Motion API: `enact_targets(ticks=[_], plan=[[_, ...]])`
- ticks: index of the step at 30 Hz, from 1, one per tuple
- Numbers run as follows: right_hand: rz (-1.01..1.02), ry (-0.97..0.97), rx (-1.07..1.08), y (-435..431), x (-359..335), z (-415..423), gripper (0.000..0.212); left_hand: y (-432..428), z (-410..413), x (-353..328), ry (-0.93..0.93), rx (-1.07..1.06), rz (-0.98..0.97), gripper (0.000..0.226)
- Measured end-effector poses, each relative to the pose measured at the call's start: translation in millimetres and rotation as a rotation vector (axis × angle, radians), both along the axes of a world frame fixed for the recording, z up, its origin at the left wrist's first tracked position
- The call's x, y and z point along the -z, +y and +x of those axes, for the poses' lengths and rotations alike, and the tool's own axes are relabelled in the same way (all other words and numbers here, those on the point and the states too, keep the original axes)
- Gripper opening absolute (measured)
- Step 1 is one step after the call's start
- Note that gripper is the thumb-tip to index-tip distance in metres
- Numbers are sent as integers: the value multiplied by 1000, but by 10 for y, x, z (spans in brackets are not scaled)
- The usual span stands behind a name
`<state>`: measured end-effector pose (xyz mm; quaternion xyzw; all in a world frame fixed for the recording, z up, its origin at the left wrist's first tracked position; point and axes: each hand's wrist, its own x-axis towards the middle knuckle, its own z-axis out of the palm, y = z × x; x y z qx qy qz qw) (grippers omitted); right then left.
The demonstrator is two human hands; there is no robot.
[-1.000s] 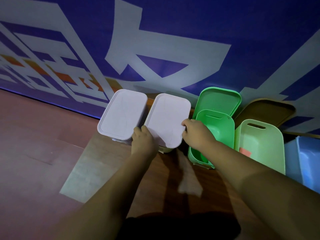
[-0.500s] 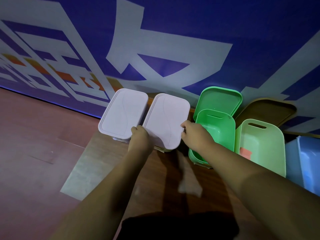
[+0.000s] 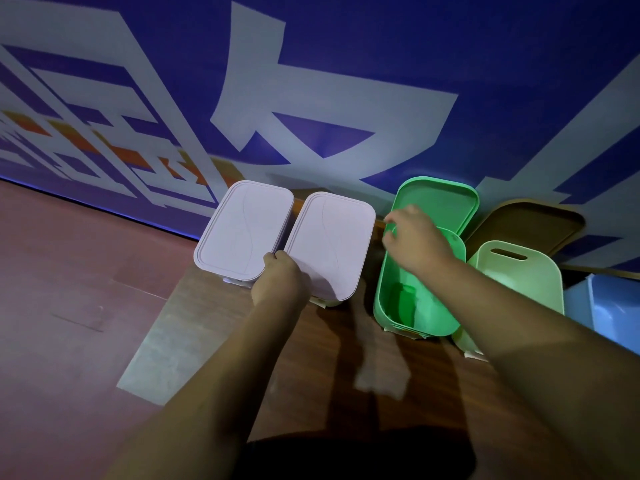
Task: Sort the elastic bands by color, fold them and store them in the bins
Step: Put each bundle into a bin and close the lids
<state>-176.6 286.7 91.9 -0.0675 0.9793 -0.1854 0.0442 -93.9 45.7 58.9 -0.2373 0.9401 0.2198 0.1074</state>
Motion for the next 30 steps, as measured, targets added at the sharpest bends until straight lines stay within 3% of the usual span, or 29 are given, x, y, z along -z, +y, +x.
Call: enact_targets(ticks=[3,6,10,13,18,24,28,30], plan=[[100,167,96,286,-235,-225,38,172,3,-118,38,45,-46,40],[156,263,132,525,-350,-351,44,421,8,-130,50,239,37,36],[204,148,124,701,-332,-400,56,775,25,-79,-17,454,205,18],[240,131,133,792,-294,-380,51,971,84,19,-95,500,263,11],[229,122,138,941,-242,-305,28,1143,209,137,-367,371,441,25],[125,171,110,1021,-361,-97,30,1213,325,184,-415,215,662,29],[90,229,76,1059,-479,156,28,1333,378,207,-433,-112,977,39],[81,243,51,1057,-491,334,27,1371,369,312,-435,-270,1039,51]])
